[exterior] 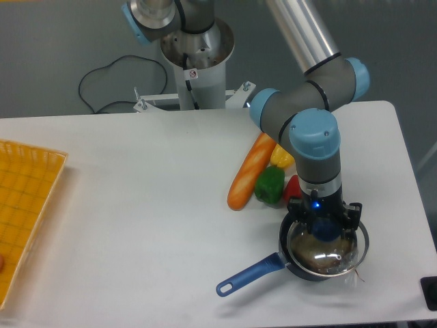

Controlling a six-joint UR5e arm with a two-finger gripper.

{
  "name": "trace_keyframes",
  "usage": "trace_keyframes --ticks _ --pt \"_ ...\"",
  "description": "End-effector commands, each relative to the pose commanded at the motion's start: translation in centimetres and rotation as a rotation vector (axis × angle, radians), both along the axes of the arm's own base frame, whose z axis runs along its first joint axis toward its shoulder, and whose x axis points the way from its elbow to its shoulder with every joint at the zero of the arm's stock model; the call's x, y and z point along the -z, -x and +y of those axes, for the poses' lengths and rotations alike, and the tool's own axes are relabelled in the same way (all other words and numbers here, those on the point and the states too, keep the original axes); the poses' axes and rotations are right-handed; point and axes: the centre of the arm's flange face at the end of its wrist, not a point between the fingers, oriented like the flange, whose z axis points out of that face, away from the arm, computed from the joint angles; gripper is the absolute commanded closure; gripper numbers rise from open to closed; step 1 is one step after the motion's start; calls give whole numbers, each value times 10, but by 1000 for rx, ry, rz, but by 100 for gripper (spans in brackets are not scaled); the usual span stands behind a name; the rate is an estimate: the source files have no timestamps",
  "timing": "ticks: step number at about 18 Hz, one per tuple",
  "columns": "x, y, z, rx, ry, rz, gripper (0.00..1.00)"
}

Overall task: Close the pot lid
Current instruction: 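Hold the lid on the saucepan and adjust its seating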

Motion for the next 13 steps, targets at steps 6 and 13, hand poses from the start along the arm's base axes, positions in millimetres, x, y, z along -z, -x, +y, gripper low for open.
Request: trace_keyframes --ticks 6,13 --pt "-1 1 1 2 -11 17 50" --pt "2 2 0 3 -8 16 49"
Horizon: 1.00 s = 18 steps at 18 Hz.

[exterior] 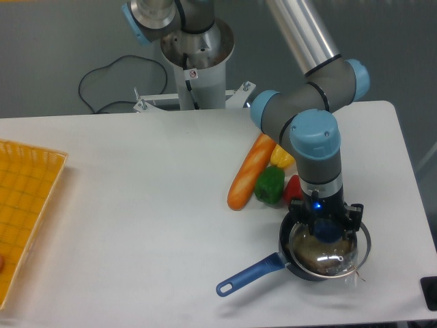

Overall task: Close the pot lid
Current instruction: 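Hold the lid on the saucepan and adjust its seating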

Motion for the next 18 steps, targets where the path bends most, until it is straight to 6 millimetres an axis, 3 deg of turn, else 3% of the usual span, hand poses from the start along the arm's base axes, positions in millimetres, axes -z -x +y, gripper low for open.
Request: trace_keyframes --ticks 18 --pt "8 -1 -2 -2 8 -13 45"
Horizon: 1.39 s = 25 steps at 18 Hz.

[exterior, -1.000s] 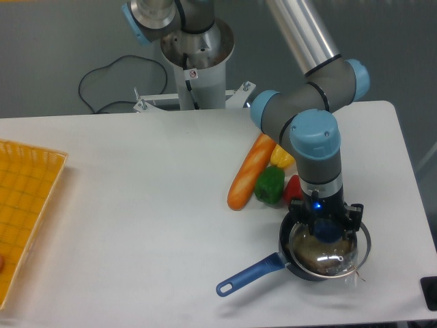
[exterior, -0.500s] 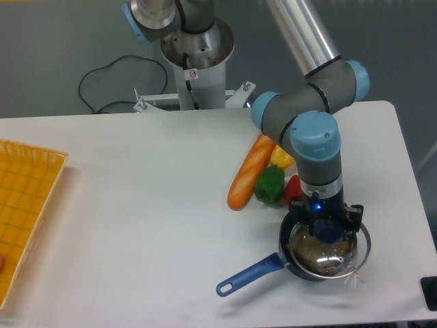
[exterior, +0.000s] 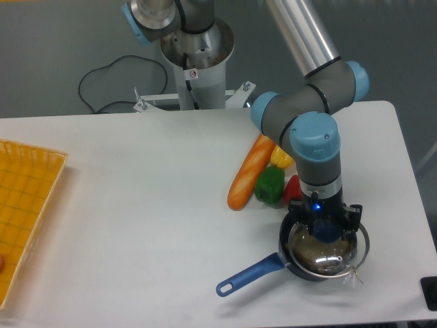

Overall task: Close the pot lid
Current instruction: 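Hold the lid on the saucepan and adjust its seating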

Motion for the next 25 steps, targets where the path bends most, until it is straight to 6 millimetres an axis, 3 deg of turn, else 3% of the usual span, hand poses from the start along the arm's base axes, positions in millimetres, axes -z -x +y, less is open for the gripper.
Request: trace_keyframes --ticks 25 --pt "3 1 -1 0 3 -4 16"
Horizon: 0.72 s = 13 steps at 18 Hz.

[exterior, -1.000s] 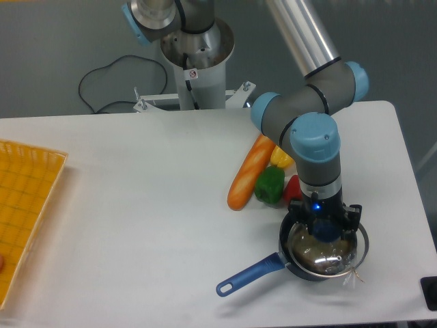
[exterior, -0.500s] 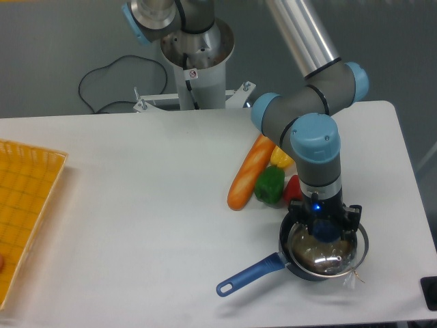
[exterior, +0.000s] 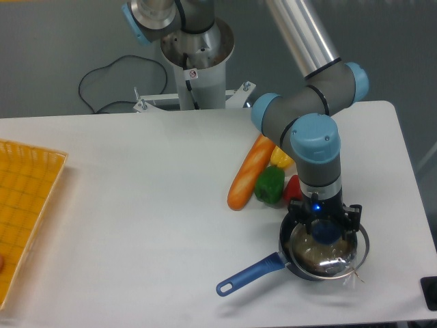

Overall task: Close the pot lid
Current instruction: 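Hold the lid on the saucepan and adjust its seating, then open the gripper and lift it up away from the lid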

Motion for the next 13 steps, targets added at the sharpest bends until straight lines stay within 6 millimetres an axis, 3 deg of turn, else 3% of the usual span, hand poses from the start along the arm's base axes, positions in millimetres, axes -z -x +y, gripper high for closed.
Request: trace_keyframes --ticks 6,13 --pt "-6 -3 -3 -2 -5 4 2" --pt "-36 -8 -14 1 -79 2 0"
